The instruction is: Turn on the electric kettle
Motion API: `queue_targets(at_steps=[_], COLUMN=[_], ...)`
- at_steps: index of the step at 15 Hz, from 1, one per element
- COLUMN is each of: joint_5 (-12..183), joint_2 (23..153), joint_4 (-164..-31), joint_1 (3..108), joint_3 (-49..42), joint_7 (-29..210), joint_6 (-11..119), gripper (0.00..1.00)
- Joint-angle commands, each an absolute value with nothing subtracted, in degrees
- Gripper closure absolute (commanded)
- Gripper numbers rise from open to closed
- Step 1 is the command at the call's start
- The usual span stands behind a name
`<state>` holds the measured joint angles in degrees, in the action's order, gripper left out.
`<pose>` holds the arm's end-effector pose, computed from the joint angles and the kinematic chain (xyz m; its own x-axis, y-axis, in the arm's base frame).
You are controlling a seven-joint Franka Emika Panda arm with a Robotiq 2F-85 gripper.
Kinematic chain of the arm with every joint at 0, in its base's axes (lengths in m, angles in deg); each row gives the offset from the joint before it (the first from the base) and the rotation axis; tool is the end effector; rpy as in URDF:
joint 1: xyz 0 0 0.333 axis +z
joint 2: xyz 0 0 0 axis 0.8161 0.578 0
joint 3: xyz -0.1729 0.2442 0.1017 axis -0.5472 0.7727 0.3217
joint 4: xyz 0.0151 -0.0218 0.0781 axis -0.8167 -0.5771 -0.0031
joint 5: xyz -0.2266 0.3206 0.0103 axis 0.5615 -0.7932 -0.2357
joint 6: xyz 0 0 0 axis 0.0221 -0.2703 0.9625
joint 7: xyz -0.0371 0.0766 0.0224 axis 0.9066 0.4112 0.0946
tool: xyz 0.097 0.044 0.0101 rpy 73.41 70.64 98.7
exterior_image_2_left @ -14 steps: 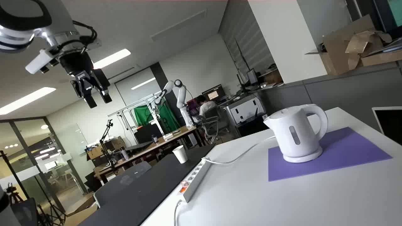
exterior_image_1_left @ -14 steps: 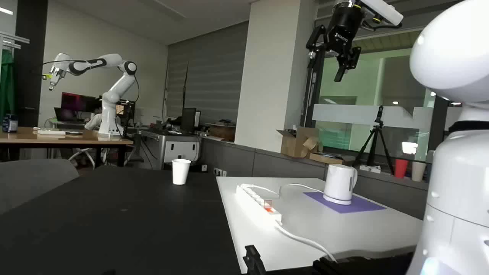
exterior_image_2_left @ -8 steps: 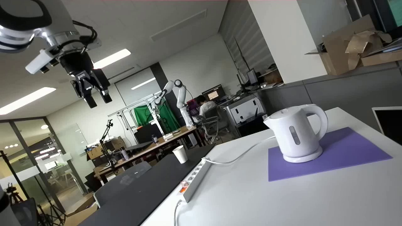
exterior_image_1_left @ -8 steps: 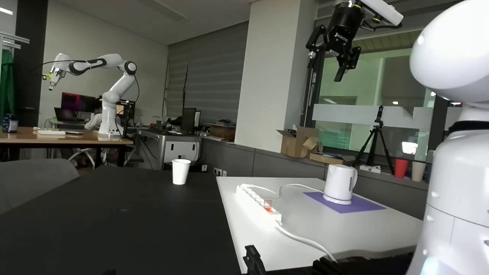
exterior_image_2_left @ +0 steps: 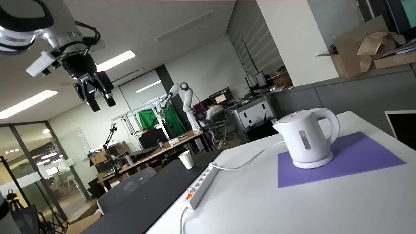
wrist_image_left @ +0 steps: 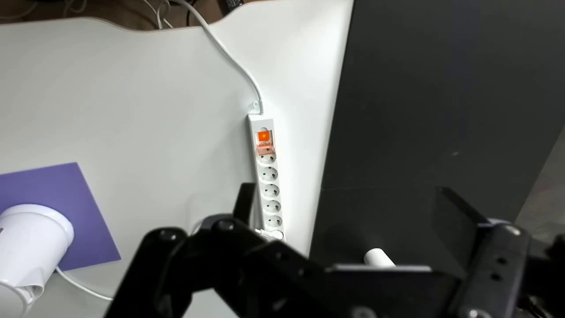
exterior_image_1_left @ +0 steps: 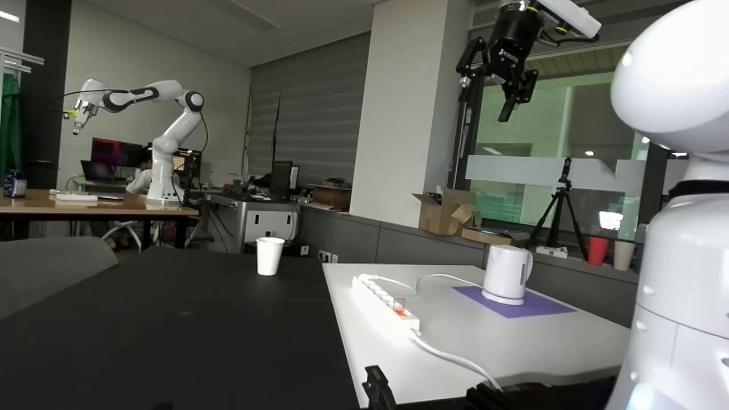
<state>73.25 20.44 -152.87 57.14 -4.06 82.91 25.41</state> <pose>0.3028 -0.0010 0.5416 0.9864 -0.0007 0.1646 0.0331 -0.9787 -0.2025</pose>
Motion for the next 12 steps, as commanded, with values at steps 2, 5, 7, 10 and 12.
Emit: queue_targets(at_steps=[2, 5, 7, 10, 12], joint_5=[73.5, 75.1, 76.23, 77.37, 77.1], joint_2=[21.43, 25.13, 29.36, 37.28, 43.8], joint_4=[-152.68, -152.26, -151.14, -148.9, -146.28], joint_1=[55.94, 53.13, 50.63, 46.72, 44.23], joint_3=[-4.01, -5.78, -7.87, -11.11, -13.09], joint_7=[82.15, 81.53, 81.48, 82.15, 83.67], joint_6=[26.84, 34.74, 40.63, 50.25, 56.76], gripper=[0.0, 0.0, 0.0, 0.0, 0.0])
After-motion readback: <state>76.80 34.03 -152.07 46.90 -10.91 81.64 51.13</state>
